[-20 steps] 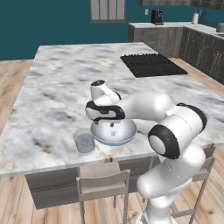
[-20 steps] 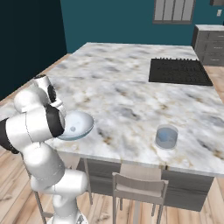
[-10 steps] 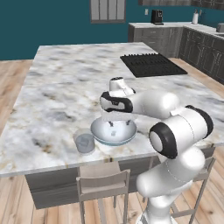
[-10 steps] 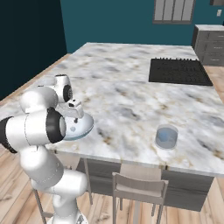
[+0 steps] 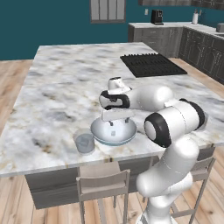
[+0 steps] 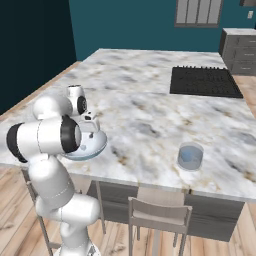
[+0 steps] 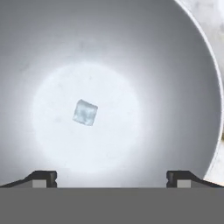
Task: There are four ice cubes in the ice bowl. Place two ice cubes in each glass of water.
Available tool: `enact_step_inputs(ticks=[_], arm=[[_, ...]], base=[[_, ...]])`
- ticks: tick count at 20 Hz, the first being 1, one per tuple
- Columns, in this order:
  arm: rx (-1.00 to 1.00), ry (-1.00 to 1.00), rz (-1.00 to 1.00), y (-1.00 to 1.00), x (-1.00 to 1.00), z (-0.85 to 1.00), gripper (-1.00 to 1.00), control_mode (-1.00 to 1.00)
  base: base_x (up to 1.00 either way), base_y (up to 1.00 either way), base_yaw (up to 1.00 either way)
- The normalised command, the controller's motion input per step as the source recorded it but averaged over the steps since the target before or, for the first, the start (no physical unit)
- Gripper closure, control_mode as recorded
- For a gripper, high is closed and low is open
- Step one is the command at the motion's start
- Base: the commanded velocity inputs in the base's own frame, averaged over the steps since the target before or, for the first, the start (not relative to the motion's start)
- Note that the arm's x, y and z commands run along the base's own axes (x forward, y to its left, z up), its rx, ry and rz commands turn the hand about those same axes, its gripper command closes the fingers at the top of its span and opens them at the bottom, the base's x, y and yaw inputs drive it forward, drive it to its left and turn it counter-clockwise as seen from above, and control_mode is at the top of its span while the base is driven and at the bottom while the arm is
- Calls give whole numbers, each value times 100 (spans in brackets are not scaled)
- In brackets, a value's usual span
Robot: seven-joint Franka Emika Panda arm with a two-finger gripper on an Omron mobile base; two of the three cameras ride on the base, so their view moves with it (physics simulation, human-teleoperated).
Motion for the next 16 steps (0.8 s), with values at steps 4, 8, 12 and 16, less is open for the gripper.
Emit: enact_step_inputs(ticks=[4,8,12,16], arm=[[15,-57,0,0,0,-42,-100,-100],[17,-34,0,0,0,-21,-100,-100],[4,1,1,0,8,0,-100,-100],[1,1,2,1,13,0,-100,-100]], base=[[0,0,0],[0,0,0],[0,0,0],[0,0,0]])
